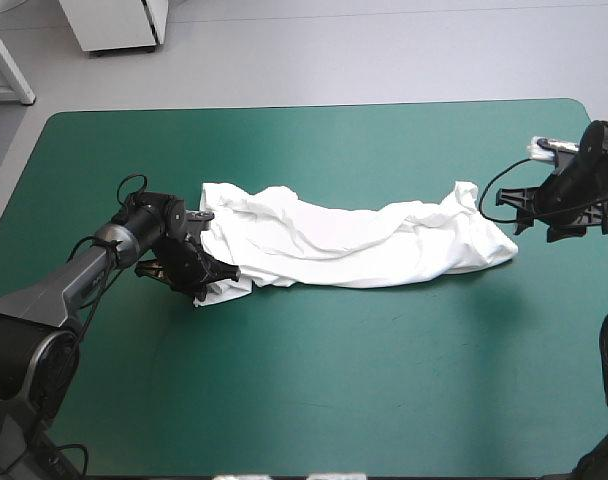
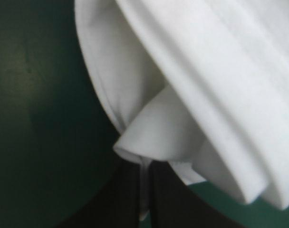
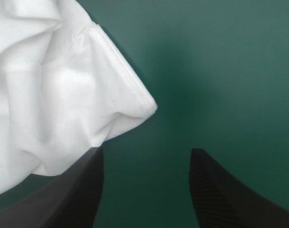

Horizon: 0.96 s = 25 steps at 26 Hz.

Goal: Fold the cloth

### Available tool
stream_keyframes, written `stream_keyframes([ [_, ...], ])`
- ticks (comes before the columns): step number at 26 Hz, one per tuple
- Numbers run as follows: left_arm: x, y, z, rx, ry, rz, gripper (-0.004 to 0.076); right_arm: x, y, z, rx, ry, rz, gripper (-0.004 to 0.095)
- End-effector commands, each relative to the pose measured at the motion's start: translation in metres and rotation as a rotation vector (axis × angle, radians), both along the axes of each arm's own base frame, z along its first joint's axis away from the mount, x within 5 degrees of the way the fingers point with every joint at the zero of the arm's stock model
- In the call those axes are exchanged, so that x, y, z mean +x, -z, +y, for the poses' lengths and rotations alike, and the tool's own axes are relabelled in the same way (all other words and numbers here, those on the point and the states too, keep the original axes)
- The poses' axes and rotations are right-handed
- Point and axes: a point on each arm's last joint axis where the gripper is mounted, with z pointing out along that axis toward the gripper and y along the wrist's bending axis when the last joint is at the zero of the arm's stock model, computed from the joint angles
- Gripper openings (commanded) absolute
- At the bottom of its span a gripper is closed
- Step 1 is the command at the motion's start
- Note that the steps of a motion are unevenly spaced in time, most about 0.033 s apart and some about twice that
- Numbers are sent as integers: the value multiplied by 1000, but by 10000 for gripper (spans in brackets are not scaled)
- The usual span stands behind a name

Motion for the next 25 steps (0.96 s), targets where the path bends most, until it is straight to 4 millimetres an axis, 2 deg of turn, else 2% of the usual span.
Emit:
stream_keyframes([
  [1, 4, -7, 2, 14, 9, -57, -9, 5, 2, -1, 13, -14, -30, 509],
  [5, 5, -8, 2, 10, 8, -70, -9, 19, 19, -3, 11, -1, -60, 509],
  [9, 5, -8, 1, 3, 26, -72, -9, 25, 38, -4, 21, -1, -7, 509],
  [15, 5, -8, 0, -10, 23, -71, -9, 33, 60, 11, 25, -54, 59, 497],
  [17, 5, -8, 0, -14, 20, -70, -9, 35, 69, 18, 22, -80, 96, 451],
  [19, 4, -8, 0, -14, 21, -67, -9, 36, 76, 26, 6, -100, 126, 365],
  [22, 3, -8, 0, -12, 21, -55, -9, 36, 80, 38, -23, -146, 152, 131],
  [23, 3, -8, 0, -11, 21, -51, -9, 35, 79, 43, -31, -160, 154, 0],
  [25, 2, -14, 0, -12, 23, -53, -9, 34, 73, 47, -41, -172, 153, -8],
])
